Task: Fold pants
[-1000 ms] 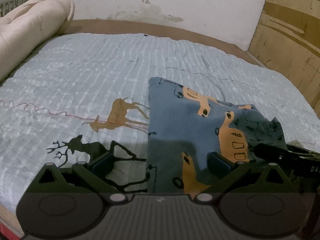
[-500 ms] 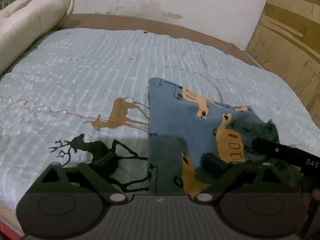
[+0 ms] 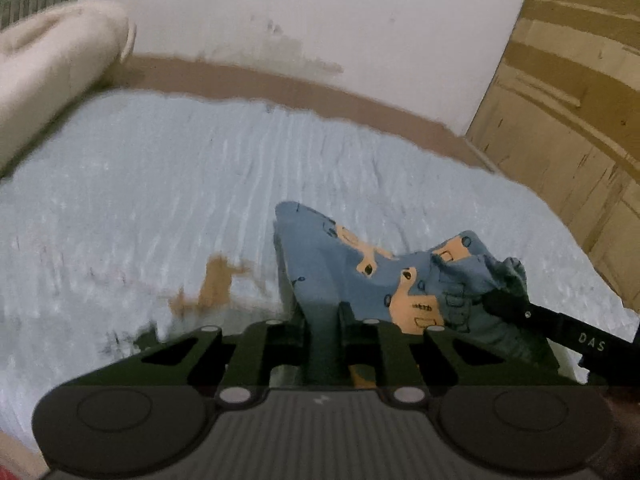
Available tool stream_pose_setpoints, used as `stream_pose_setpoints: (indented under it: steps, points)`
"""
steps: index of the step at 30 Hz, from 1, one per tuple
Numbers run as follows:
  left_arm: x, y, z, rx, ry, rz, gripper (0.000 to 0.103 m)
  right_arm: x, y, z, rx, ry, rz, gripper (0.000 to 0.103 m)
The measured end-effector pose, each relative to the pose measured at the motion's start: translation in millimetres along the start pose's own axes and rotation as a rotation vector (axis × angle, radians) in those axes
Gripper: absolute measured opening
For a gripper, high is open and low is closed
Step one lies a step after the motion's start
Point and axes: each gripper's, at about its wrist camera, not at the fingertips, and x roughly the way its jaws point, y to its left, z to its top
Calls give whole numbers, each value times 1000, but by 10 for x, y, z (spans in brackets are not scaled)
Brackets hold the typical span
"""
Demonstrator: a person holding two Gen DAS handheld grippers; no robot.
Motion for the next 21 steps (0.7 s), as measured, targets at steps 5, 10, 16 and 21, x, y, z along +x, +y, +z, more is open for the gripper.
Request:
stream_pose_setpoints:
  steps: [5, 10, 16, 21]
  points:
    - [59, 8, 250, 37, -83, 22, 16, 143, 140, 211, -45, -59, -18, 20]
    - [337, 132, 382, -16, -63, 38, 16, 451, 143, 354, -35, -58, -45, 20]
    - [621, 257, 271, -47, 14, 62, 18, 732, 33, 274, -6, 20, -97, 21]
    - [609, 285, 229, -52, 13, 70, 25, 754, -29, 223, 18, 33, -115, 32]
